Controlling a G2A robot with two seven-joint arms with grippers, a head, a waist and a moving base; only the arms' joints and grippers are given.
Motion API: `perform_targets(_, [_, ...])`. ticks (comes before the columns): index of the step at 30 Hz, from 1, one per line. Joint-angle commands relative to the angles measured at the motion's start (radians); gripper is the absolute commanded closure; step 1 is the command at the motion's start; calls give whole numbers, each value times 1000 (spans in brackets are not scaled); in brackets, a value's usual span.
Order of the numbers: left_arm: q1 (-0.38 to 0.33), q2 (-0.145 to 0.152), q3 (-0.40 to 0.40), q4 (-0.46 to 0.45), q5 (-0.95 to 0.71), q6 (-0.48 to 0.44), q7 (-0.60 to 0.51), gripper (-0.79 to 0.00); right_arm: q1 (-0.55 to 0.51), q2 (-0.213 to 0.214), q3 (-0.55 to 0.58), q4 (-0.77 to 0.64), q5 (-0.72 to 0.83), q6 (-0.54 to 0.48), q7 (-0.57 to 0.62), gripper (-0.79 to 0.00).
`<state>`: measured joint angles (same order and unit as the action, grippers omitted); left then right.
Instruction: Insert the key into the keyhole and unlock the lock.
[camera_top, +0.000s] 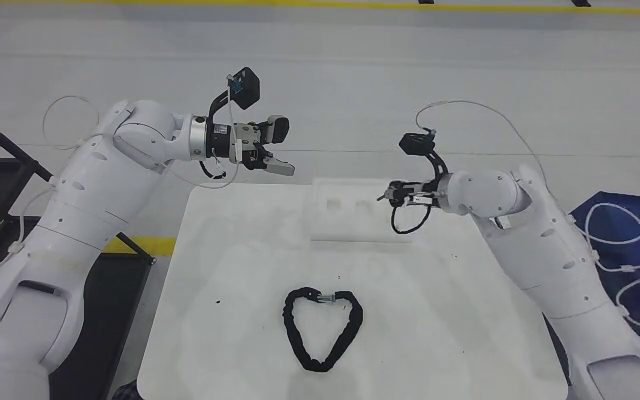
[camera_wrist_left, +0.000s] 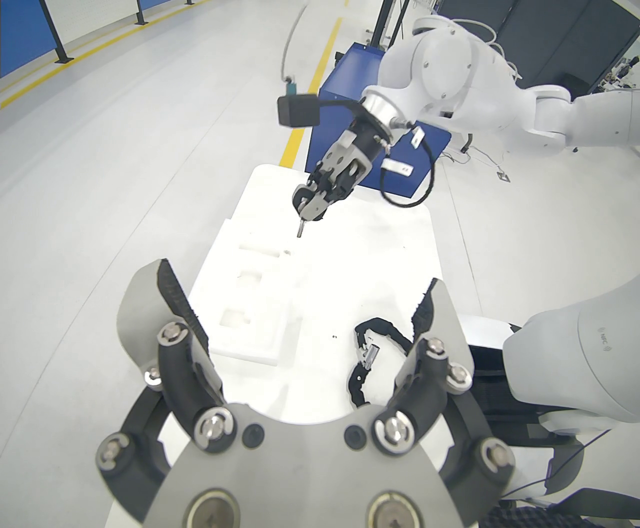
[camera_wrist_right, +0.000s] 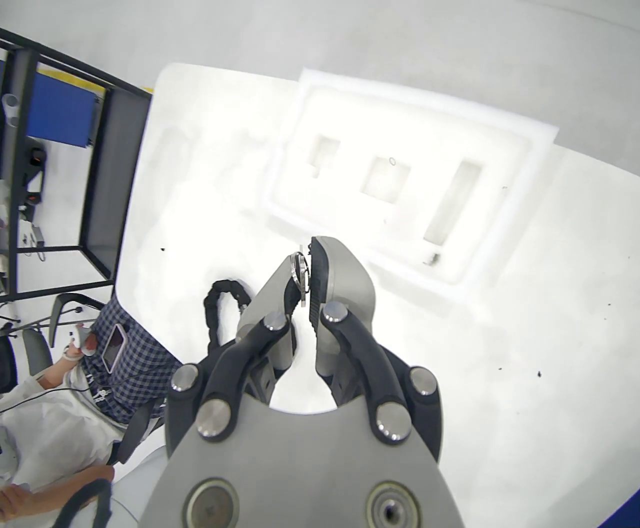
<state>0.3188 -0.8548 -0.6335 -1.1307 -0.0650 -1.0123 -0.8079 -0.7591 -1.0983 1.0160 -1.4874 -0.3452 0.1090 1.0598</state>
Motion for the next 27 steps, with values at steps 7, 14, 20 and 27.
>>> perform_targets(7, [0, 0, 0, 0, 0, 0, 0, -785, -175, 45, 232, -192, 75, -33, -59, 0])
perform_targets(14, [0, 0, 0, 0, 0, 0, 0, -785, -278, 63, 385, -261, 221, -81, -101, 0])
perform_targets(20, [0, 0, 0, 0, 0, 0, 0, -785, -363, 74, 482, -338, 256, -108, -154, 0])
perform_targets(27, [0, 0, 0, 0, 0, 0, 0, -785, -441, 80, 544, -377, 274, -153, -215, 0])
